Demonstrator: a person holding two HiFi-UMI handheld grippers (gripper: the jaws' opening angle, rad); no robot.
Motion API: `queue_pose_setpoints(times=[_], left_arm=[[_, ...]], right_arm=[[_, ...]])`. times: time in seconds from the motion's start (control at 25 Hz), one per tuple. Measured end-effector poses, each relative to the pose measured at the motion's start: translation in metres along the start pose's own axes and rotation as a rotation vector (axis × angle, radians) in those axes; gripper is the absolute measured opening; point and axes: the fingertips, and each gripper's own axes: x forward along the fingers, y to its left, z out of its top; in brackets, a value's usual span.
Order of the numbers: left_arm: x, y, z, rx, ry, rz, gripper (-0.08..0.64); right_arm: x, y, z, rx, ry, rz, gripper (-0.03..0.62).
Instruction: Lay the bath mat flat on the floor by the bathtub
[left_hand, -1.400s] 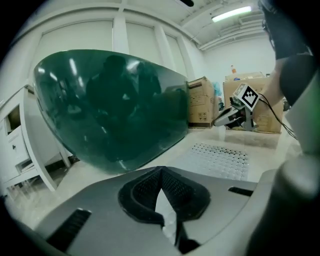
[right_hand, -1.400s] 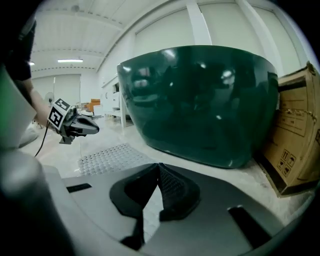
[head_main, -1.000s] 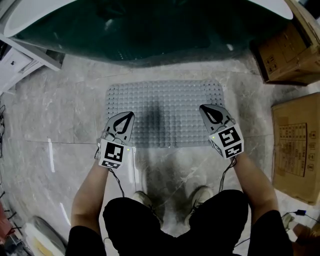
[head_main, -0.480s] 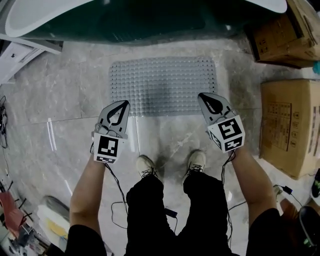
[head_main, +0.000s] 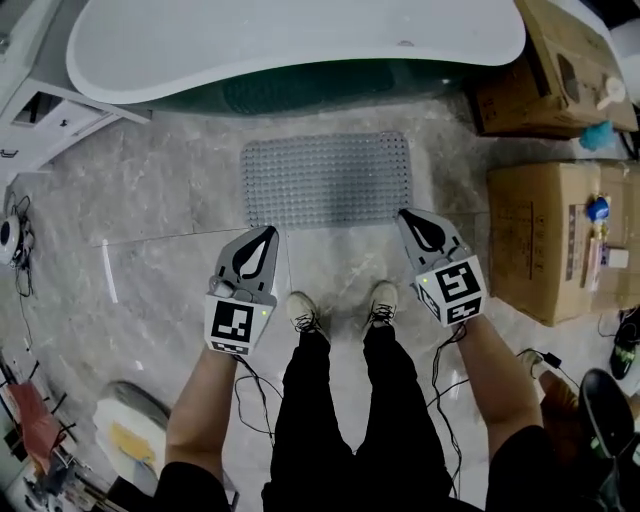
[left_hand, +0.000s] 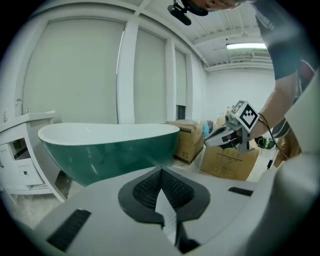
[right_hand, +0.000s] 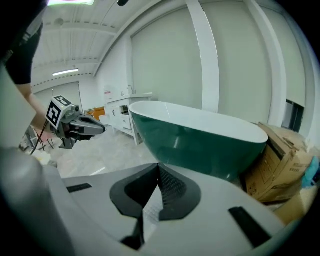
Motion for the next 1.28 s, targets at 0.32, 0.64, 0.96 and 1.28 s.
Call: queue_pose_setpoints(times=[0.32,0.64,0.96,1.28], left_arm=[[-0.09,0.001,0.141,-0.101,-0.1,0.026,0.015],[-0.169,0.005,0.247,-0.11,-0.176,0.06,0.015],[-0.228,-0.008,0.31,-0.153,-0.262,0.044,0.015],[-0.25,-0.017,0.315,-0.131,-0.248,-0.025,0.015]], right_arm=[[-0.089,0.023,0.141,0.031,-0.114,-0.044,0.017],[-0.169,0.054,0.281,0.044,-0.29,-0.083,0.017],[-0.232,0.087,0.347,0.03,-0.39,-0.099,0.016],[-0.246,0.126,0.336,0.062,-0.329,-0.088,0.017]])
